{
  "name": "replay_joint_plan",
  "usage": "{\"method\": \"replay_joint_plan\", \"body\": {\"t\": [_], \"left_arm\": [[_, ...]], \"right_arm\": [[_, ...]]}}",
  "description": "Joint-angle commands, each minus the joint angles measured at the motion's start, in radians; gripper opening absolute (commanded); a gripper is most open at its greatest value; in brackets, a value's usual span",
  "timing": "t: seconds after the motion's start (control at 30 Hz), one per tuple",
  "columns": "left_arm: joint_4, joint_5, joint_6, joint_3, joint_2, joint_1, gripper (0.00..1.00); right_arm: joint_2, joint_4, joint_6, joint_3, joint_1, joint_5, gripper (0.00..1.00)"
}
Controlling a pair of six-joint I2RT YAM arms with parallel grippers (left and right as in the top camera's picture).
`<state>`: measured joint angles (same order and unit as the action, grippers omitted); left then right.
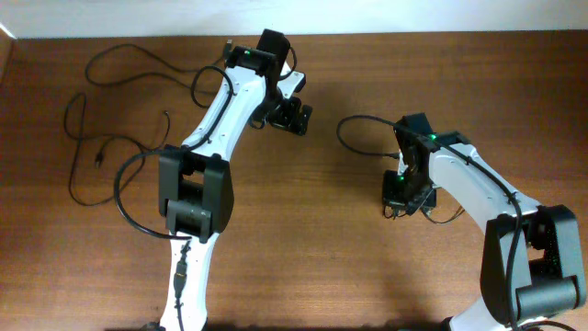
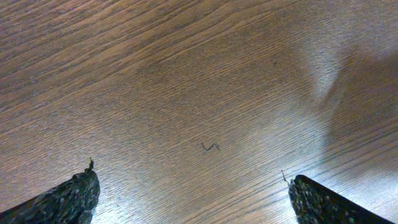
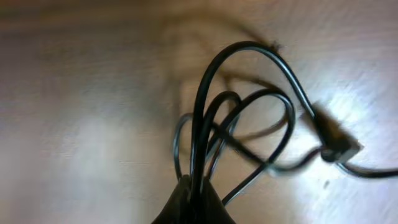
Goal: Untangle cables
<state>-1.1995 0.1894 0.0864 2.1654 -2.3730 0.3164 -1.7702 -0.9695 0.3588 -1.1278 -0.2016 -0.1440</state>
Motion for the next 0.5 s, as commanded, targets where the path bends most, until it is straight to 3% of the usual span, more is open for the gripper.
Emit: {"method": "replay_joint_plan", "body": {"t": [0.0,0.1,0.2,0.37,0.47], "left_arm": [[0.002,-0.007,0.005,-0.006,0.034,0.0,0.99],[0.002,-0.007,0.006,-0.006,0.034,0.0,0.99],[0.002,-0.007,0.006,-0.006,0.034,0.0,0.99],[0.002,-0.002,0.005,-0.006,0.034,0.0,0.99],[-0.026,0.211,0.005,-0.006,0.034,0.0,0.99]], "right_arm": [[0.11,-0.105,-0.009,-0.12,0.0,-0.074,0.04],[0.248,-0.22,-0.011,-0.247,-0.001,-0.092,0.04],[0.356,-0.219,-0.011,-0.253,-0.001,-0.169,0.04],[0.364,-0.216,0.006,-0.252,-0.001,-0.292,0.04],[0.359,-0.161,0.045,-0.252,-0.001,-0.486,0.04]]}}
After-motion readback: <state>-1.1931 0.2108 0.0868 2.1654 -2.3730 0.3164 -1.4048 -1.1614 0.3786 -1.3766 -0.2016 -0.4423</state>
